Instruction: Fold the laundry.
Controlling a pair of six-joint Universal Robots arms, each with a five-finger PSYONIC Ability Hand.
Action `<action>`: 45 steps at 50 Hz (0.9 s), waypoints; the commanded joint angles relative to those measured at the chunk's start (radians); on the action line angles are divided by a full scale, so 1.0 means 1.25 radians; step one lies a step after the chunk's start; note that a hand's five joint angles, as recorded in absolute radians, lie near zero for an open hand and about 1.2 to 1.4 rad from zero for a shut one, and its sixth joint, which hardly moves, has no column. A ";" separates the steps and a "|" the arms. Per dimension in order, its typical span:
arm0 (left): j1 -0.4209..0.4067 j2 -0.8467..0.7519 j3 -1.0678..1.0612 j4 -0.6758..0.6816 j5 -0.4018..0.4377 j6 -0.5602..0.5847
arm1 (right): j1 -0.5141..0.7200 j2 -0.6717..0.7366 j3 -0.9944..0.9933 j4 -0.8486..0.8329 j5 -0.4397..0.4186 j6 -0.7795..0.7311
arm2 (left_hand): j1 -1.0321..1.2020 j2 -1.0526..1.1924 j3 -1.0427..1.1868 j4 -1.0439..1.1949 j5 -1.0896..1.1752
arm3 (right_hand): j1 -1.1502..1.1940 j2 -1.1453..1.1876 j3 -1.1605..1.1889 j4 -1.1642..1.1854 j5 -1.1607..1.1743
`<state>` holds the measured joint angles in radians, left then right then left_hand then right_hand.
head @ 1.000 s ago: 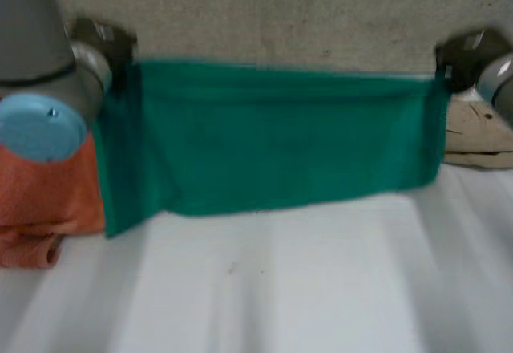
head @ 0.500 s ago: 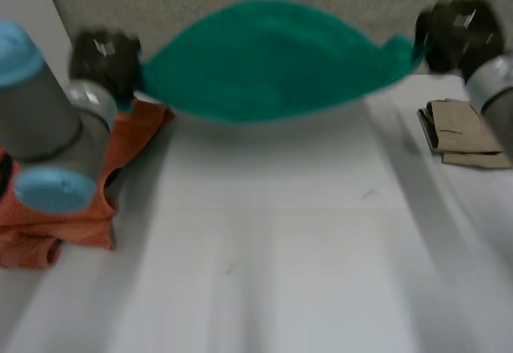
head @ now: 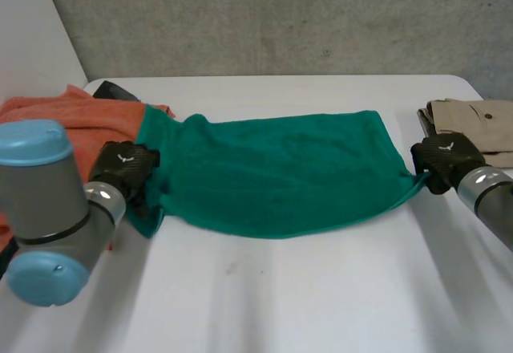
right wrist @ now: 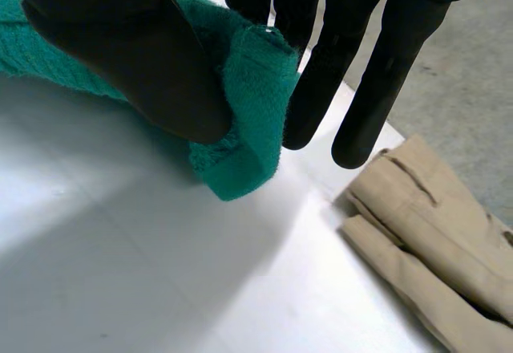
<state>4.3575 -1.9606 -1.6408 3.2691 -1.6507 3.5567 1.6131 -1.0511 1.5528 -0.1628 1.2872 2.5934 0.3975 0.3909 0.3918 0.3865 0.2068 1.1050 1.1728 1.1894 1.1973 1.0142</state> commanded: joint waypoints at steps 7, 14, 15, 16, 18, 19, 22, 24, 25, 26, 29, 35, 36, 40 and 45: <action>0.047 0.071 -0.154 -0.007 0.049 -0.014 | -0.036 -0.008 0.001 -0.008 -0.007 0.003 | 0.327 0.332 0.332 0.336 0.340 | 0.233 0.179 0.166 0.159 0.166; 0.039 0.033 -0.124 -0.010 0.098 -0.025 | -0.035 -0.003 0.003 -0.006 -0.007 -0.003 | 0.205 0.210 0.210 0.214 0.218 | 0.233 0.179 0.166 0.159 0.166; 0.036 0.027 -0.117 -0.012 0.098 -0.025 | -0.034 -0.003 0.005 -0.006 -0.007 -0.006 | 0.203 0.208 0.207 0.212 0.216 | 0.233 0.179 0.166 0.159 0.166; 0.034 0.020 -0.109 -0.016 0.097 -0.027 | -0.034 -0.003 0.005 -0.006 -0.007 -0.007 | 0.196 0.201 0.200 0.205 0.209 | 0.233 0.179 0.166 0.159 0.166; 0.029 -0.003 -0.085 -0.027 0.088 -0.024 | -0.034 -0.001 0.005 -0.006 -0.007 -0.014 | 0.140 0.145 0.144 0.148 0.152 | 0.233 0.179 0.166 0.159 0.166; 0.027 -0.010 -0.077 -0.031 0.084 -0.024 | -0.034 0.000 0.006 -0.006 -0.007 -0.017 | 0.121 0.126 0.125 0.130 0.134 | 0.233 0.179 0.166 0.159 0.166; 0.021 -0.035 -0.050 -0.038 0.058 -0.023 | -0.035 0.000 0.007 -0.005 -0.007 -0.025 | 0.095 0.100 0.099 0.104 0.108 | 0.233 0.179 0.166 0.159 0.166; 0.019 -0.045 -0.037 -0.038 0.044 -0.020 | -0.036 0.000 0.008 -0.004 -0.007 -0.030 | 0.088 0.093 0.092 0.096 0.101 | 0.233 0.179 0.166 0.159 0.166; 0.016 -0.054 -0.026 -0.038 0.037 -0.017 | -0.038 0.000 0.008 -0.004 -0.007 -0.034 | 0.088 0.093 0.092 0.096 0.101 | 0.233 0.179 0.166 0.159 0.166; 0.016 -0.057 -0.020 -0.038 0.033 -0.016 | -0.038 0.000 0.009 -0.004 -0.007 -0.035 | 0.088 0.093 0.092 0.096 0.101 | 0.233 0.179 0.166 0.159 0.166; 0.013 -0.078 0.001 -0.038 0.030 0.002 | -0.036 0.000 0.009 -0.004 -0.007 -0.036 | 0.092 0.098 0.097 0.101 0.105 | 0.233 0.179 0.166 0.159 0.166; 0.016 -0.125 0.053 -0.036 0.027 0.059 | -0.033 0.004 0.013 -0.004 -0.011 -0.042 | 0.109 0.114 0.113 0.118 0.122 | 0.233 0.179 0.166 0.159 0.166; 0.018 -0.130 0.060 -0.036 0.027 0.065 | -0.033 0.004 0.014 -0.004 -0.012 -0.044 | 0.109 0.114 0.113 0.118 0.122 | 0.233 0.179 0.166 0.159 0.166; 0.019 -0.153 0.093 -0.033 0.030 0.089 | -0.030 0.004 0.017 -0.005 -0.019 -0.050 | 0.132 0.137 0.137 0.141 0.145 | 0.233 0.179 0.166 0.159 0.166; 0.023 -0.180 0.133 -0.030 0.033 0.111 | -0.028 0.005 0.018 -0.005 -0.019 -0.055 | 0.179 0.184 0.184 0.188 0.192 | 0.233 0.179 0.166 0.159 0.166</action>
<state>4.3802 -2.1460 -1.5329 3.2273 -1.6155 3.6606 1.5750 -1.0459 1.5731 -0.1681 1.2674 2.5330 0.4964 0.4914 0.4925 0.4930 0.3212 1.1050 1.1728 1.1894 1.1974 1.0143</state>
